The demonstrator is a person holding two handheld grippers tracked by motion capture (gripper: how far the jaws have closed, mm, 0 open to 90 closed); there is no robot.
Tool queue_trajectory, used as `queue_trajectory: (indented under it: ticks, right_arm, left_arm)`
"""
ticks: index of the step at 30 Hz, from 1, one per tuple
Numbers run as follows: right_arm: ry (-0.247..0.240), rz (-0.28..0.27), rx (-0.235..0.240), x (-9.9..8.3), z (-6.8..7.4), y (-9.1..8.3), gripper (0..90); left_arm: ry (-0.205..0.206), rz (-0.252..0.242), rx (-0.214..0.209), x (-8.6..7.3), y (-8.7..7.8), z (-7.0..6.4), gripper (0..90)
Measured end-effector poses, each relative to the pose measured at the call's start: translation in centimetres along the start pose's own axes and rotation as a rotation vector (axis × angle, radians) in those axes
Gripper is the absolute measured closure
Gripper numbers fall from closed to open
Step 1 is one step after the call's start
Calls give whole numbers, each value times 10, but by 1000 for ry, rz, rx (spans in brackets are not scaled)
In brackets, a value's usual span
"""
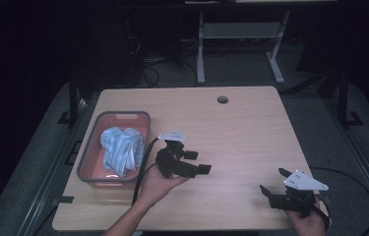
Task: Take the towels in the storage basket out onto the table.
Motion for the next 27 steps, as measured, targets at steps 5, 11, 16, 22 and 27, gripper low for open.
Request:
queue_trajectory:
  ticks: [5,11,16,22,27]
  right_arm:
    - [5,-6,-8,0,-2,-2,142]
    - [6,-13,-8,1,-3,-3,141]
    - [11,-20,0,4,-1,-3,141]
    - [10,-15,0,3,-2,-3,141]
    - [17,-10,0,1,-4,-2,141]
  left_arm:
    - [4,2,7,7,-5,3,198]
    - [3,3,10,16,-16,6,198]
    - [7,-4,13,22,-23,8,199]
    - [1,-9,16,25,-29,12,201]
    - [-5,-16,29,30,-37,17,209]
Point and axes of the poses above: each handheld gripper's, and its own axes: y roughly forward along the jaws, x roughly out of its top, z roughly to its left, the point moved 8 cm from there along y, roughly forward along the jaws, and after that the axes turned 5 degrees about -z, right-handed, at the moved point
